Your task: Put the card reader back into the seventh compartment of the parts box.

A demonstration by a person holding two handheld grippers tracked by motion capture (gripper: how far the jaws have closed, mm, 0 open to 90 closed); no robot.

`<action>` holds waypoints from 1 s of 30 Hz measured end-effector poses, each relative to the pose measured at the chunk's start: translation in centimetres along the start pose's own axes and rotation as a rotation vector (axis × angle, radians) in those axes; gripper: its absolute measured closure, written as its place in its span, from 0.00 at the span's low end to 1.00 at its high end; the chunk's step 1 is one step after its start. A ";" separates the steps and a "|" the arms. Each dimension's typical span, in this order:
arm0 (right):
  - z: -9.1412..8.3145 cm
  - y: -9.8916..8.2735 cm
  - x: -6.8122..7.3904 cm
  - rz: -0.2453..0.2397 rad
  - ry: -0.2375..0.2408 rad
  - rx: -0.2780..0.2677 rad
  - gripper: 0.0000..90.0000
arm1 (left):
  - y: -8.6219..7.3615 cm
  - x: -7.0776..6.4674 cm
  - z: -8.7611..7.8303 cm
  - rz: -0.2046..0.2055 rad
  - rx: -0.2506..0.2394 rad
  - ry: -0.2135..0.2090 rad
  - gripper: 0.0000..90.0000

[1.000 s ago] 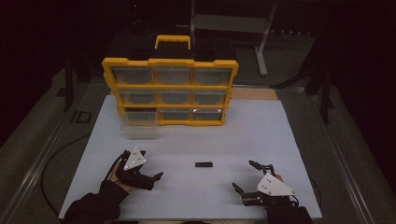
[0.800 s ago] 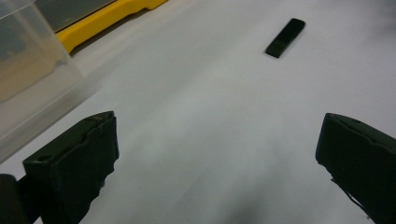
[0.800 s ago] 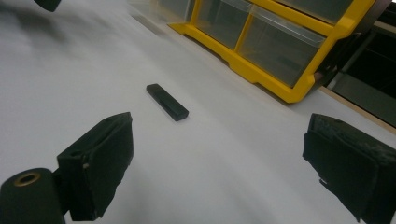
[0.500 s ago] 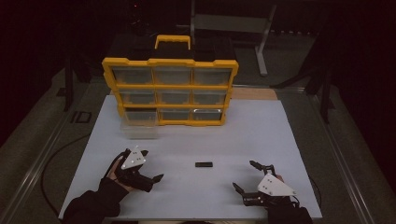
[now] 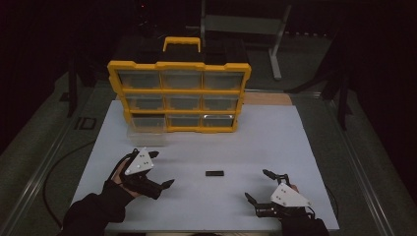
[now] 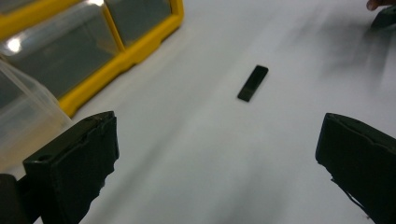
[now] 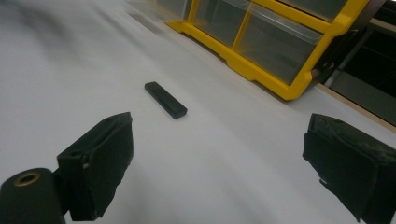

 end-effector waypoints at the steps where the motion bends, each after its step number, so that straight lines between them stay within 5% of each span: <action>1: 0.0 0.0 0.0 0.000 0.000 0.000 0.10 | 0.3 0.0 -0.1 0.006 -0.006 -0.005 0.00; 19: 0.0 0.0 0.0 0.005 0.002 0.000 0.10 | 4.5 -1.0 0.8 0.090 -0.052 -0.113 0.00; 30: 0.0 0.0 0.0 0.001 0.002 -0.004 0.10 | 6.1 -1.6 2.3 0.114 -0.069 -0.132 0.00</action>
Point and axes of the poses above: each handheld gripper's, and its own axes: z roughly forward along the jaws, y roughly out of its top, x roughly to its left, the point moved 9 cm from there along z, roughly forward along the jaws, and after that the axes turned 9 degrees about y, right-handed, at the moved point
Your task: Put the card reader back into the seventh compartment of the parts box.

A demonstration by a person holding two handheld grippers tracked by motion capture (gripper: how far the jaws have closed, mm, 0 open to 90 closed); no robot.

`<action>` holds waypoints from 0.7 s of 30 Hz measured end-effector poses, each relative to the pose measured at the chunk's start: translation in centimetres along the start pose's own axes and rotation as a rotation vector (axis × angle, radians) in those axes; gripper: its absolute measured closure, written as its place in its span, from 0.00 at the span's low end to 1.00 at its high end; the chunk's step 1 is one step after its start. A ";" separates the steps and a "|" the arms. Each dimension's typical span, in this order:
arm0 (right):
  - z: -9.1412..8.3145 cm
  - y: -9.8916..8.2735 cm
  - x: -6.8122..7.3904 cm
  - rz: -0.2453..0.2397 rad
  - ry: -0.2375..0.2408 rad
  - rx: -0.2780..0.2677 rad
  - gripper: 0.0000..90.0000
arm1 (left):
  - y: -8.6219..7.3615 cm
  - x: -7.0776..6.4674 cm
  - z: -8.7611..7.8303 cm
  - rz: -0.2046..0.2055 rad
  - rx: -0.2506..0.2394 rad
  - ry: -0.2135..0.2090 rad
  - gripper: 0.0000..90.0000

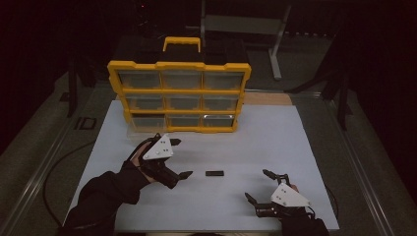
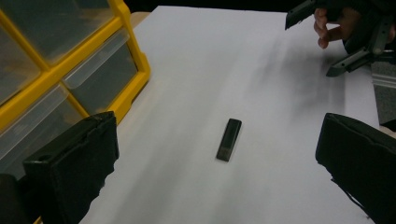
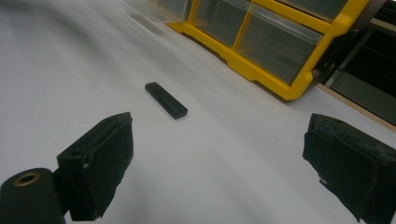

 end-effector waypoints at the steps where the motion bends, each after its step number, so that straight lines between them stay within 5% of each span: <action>1: 0.0 0.0 0.0 0.001 0.000 0.000 0.10 | 0.0 0.0 0.1 0.002 0.002 -0.006 0.00; 21: 0.0 0.0 0.1 0.001 0.004 -0.002 0.10 | -0.1 -2.6 4.1 0.040 0.032 -0.106 0.00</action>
Point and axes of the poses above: each handheld gripper's, and its own axes: z roughly forward along the jaws, y roughly out of its top, x roughly to its left, the point moved 9 cm from there along z, roughly forward along the jaws, and after that the axes turned 9 degrees about y, right-handed, at the moved point
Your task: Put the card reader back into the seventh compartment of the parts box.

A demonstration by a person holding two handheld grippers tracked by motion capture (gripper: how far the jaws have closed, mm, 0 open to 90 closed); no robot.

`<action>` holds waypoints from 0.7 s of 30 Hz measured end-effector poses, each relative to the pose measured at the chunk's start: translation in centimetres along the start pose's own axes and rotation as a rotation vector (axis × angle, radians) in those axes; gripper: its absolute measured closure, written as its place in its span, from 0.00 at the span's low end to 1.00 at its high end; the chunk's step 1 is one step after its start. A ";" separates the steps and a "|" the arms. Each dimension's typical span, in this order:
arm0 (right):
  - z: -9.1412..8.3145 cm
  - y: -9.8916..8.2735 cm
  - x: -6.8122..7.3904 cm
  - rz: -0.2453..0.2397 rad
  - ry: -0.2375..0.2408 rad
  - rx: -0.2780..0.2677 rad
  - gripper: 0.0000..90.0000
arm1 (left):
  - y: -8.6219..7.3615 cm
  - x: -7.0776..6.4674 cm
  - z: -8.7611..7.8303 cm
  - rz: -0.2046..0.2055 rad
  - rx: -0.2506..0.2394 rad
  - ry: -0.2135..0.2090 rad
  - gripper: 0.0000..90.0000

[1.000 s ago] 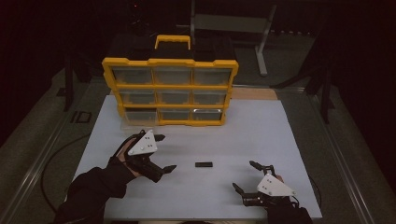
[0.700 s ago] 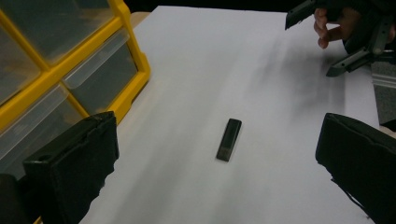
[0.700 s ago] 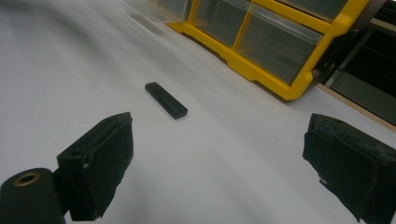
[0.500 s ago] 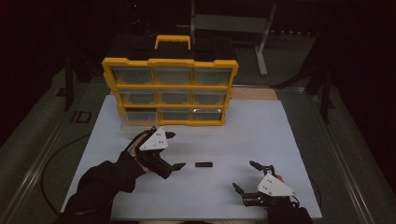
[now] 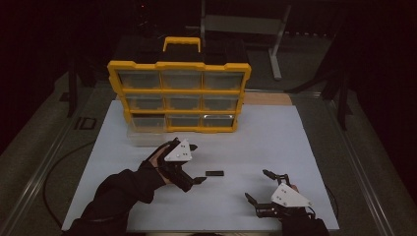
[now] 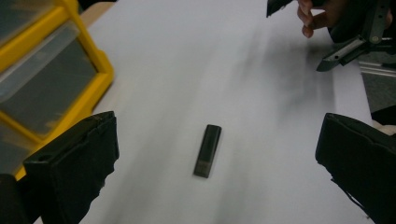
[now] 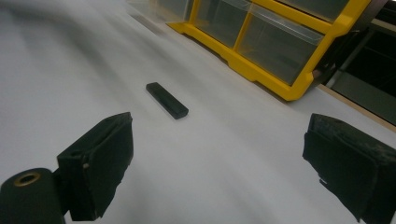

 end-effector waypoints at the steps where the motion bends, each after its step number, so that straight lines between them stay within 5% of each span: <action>1: 0.0 0.0 0.0 -0.002 -0.002 0.000 0.10 | -0.1 -0.1 0.2 0.002 0.006 -0.003 0.00; 21: -0.1 0.0 0.0 -0.002 -0.001 -0.002 0.10 | -0.9 -0.8 3.0 -0.025 0.029 -0.059 0.00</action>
Point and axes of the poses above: each handheld gripper's, and its own axes: z roughly forward along the jaws, y roughly out of its top, x roughly to its left, the point moved 9 cm from there along z, roughly forward along the jaws, and after that the axes turned 9 degrees about y, right-handed, at the moved point
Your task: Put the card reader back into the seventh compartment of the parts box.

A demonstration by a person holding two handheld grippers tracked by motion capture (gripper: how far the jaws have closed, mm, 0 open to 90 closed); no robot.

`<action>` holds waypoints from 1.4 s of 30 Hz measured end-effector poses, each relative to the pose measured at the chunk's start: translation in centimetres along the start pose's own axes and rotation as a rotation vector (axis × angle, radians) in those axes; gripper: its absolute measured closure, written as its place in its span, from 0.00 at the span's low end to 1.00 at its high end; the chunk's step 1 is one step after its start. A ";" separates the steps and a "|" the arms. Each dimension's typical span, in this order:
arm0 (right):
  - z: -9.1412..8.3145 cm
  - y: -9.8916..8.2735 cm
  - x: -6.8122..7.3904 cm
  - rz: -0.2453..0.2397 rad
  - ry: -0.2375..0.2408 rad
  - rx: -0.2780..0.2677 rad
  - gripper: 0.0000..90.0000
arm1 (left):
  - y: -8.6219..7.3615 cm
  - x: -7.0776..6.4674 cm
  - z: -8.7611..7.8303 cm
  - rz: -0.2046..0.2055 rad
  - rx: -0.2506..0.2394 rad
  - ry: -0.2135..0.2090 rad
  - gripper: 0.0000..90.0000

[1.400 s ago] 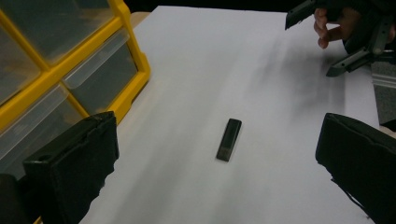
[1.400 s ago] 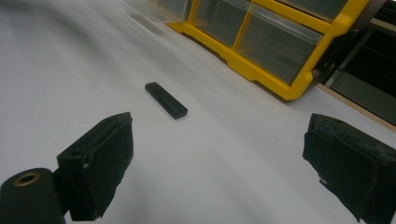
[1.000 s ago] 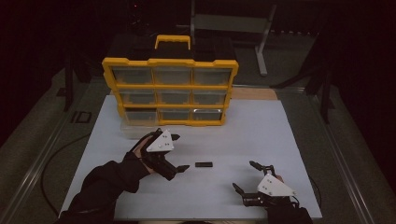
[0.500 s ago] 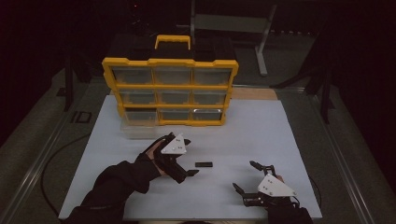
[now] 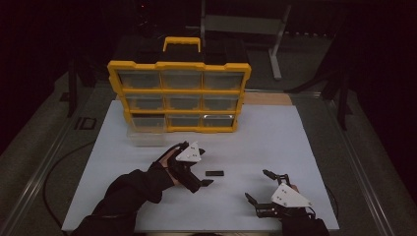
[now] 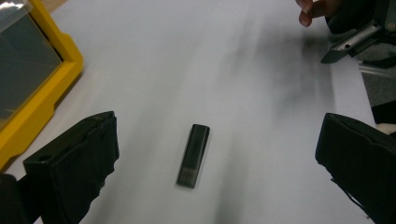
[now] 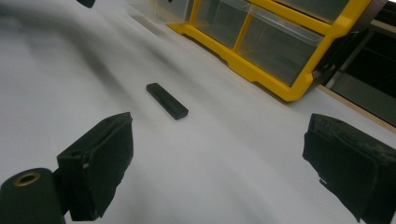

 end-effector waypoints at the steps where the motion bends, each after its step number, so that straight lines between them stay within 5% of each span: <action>1: 0.0 0.0 0.0 0.000 0.000 0.000 0.10 | 0.0 0.0 0.1 0.004 0.000 -0.001 0.00; 42: 0.0 -0.1 0.0 -0.003 0.001 0.006 0.10 | -2.3 0.0 5.1 -0.015 0.051 -0.055 0.07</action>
Point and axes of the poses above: each handheld gripper's, and its own axes: z roughly forward along the jaws, y roughly out of its top, x roughly to its left, the point moved 9 cm from there along z, roughly forward along the jaws, and after that the axes turned 9 degrees about y, right-handed, at the moved point
